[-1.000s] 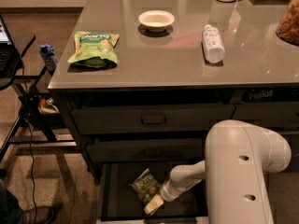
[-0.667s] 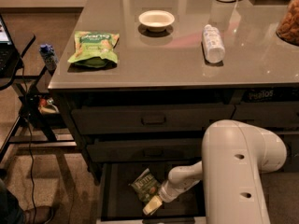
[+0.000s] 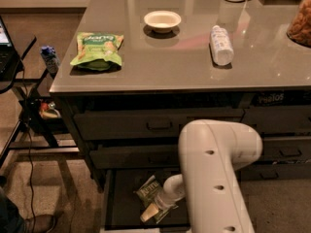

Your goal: Pick green jalapeno chip bag from bottom drawer and place on counter

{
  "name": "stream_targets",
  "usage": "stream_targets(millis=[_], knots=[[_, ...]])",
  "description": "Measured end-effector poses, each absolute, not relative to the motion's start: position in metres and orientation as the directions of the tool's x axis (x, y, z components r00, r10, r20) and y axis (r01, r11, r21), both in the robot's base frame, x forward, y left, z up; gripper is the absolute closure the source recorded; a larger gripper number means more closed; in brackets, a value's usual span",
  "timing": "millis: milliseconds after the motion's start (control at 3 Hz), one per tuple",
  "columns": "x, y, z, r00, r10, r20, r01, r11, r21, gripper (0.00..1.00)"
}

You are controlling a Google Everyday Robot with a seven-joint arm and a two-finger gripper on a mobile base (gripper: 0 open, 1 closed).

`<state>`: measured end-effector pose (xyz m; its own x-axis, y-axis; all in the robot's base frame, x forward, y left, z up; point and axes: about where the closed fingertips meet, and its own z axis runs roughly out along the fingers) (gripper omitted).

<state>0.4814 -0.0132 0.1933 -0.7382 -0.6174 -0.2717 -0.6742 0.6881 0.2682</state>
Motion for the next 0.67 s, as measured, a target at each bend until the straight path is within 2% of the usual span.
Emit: stream_targets(millis=[667], knots=[[0.502, 0.007, 0.168, -0.725, -0.628, -0.283, -0.687, 0.687, 0.237, 0.00]])
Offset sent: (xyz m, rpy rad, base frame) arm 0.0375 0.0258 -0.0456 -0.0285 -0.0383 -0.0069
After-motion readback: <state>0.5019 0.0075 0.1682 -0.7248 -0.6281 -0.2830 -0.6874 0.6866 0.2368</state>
